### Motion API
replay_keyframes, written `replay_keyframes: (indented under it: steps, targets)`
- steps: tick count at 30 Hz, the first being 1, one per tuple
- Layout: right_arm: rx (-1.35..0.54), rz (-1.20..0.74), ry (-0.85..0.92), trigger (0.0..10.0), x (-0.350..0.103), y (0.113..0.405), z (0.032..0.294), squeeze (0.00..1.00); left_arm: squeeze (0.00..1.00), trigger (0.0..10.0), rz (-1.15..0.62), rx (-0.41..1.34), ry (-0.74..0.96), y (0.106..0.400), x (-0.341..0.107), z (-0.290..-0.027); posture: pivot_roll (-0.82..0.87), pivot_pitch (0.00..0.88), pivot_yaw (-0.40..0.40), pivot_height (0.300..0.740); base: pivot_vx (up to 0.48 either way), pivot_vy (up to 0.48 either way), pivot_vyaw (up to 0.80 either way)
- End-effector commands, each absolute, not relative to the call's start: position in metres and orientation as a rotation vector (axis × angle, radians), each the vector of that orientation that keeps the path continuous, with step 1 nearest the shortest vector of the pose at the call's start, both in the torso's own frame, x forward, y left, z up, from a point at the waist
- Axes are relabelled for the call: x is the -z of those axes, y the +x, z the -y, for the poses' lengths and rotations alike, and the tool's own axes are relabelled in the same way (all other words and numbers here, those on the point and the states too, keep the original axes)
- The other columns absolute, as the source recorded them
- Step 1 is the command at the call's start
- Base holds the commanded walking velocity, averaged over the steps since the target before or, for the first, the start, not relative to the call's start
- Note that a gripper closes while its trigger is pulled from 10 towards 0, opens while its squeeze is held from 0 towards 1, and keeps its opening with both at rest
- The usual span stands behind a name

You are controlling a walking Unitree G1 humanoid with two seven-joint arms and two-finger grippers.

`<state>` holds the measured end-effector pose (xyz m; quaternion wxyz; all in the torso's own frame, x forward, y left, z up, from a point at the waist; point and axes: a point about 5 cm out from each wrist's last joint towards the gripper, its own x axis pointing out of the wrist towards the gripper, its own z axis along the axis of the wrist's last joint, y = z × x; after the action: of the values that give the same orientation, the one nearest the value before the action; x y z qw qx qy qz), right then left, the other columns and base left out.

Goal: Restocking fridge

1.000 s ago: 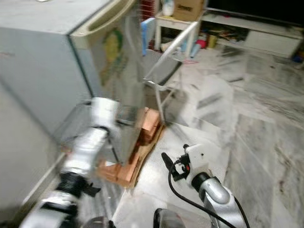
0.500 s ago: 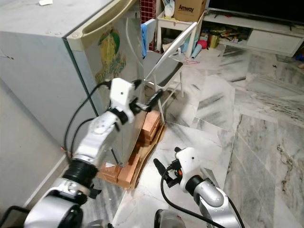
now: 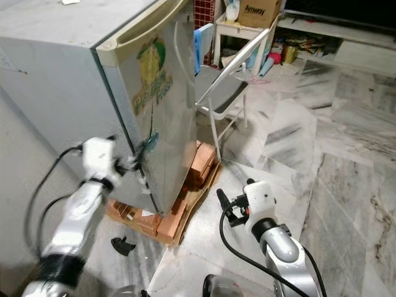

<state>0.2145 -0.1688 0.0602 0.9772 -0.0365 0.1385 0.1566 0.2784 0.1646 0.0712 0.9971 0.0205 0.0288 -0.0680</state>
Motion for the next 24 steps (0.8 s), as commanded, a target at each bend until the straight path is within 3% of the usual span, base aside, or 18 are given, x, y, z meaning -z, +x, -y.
replay_keyframes:
  steps: [1,7,15,24]
  targets:
    - [-0.305,-0.276,-0.107,10.0,-0.061,0.212,0.17,0.0,0.0,10.0,-0.033,0.123,0.049,0.28,-0.077,-0.164,-0.05,0.0,-0.015,0.74,0.0,0.0,0.0]
    - [-0.267,-0.243,-0.071,10.0,-0.057,0.185,0.18,0.0,0.0,10.0,-0.023,0.091,0.063,0.292,-0.083,-0.171,-0.06,0.0,-0.026,0.74,0.0,0.0,0.0]
    - [-0.251,-0.237,-0.112,10.0,-0.052,0.185,0.185,0.0,0.0,10.0,0.015,0.22,0.086,0.309,-0.094,-0.144,-0.06,0.0,-0.029,0.74,0.0,0.0,0.0]
    - [-0.23,-0.224,-0.12,10.0,-0.049,0.185,0.191,0.0,0.0,10.0,-0.016,0.222,0.051,0.305,-0.085,-0.138,-0.08,0.019,-0.013,0.74,0.0,0.0,0.0]
